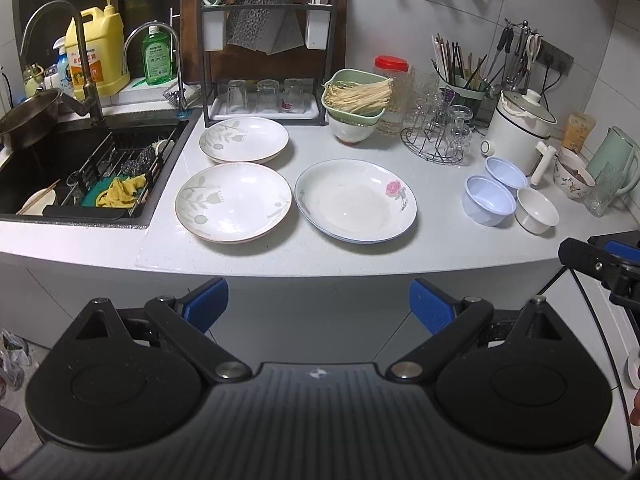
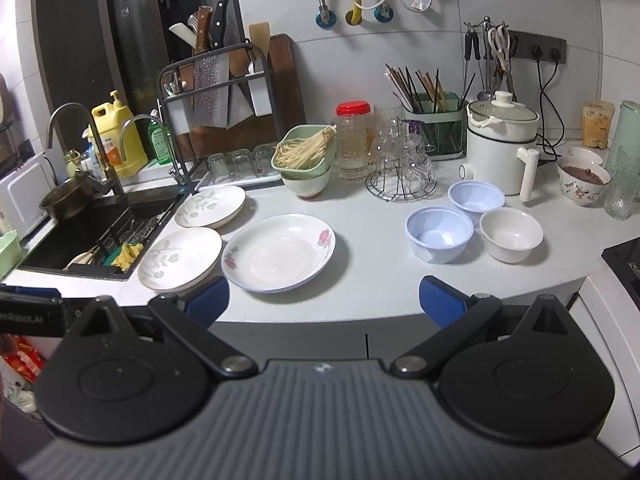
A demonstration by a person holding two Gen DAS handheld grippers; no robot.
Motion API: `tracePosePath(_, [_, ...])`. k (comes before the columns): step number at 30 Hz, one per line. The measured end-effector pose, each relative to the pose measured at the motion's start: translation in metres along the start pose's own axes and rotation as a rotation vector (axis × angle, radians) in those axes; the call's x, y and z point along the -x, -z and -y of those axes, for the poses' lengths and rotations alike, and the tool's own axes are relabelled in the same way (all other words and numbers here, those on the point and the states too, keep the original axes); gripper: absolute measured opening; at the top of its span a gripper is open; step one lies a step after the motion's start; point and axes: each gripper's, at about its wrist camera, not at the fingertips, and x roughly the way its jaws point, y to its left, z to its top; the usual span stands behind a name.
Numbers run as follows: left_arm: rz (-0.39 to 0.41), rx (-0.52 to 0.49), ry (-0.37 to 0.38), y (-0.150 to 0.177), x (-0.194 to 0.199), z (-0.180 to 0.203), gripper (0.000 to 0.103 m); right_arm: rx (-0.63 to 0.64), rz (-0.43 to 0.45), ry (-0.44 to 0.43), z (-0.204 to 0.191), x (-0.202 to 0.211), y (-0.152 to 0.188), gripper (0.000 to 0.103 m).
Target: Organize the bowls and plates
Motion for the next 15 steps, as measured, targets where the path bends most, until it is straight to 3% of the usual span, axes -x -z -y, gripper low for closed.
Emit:
tracePosePath(4, [0.018, 0.043, 0.029, 0.003, 0.007, 0.0, 0.099, -0.017, 0.01, 0.003, 0.003, 0.005, 0.002, 0.103])
tracePosePath(15, [0.013, 0.06, 0.015, 0.021, 0.011, 0.006, 0.099, -0.022, 0.011, -0.016, 0.006, 0.012, 0.01, 0.103])
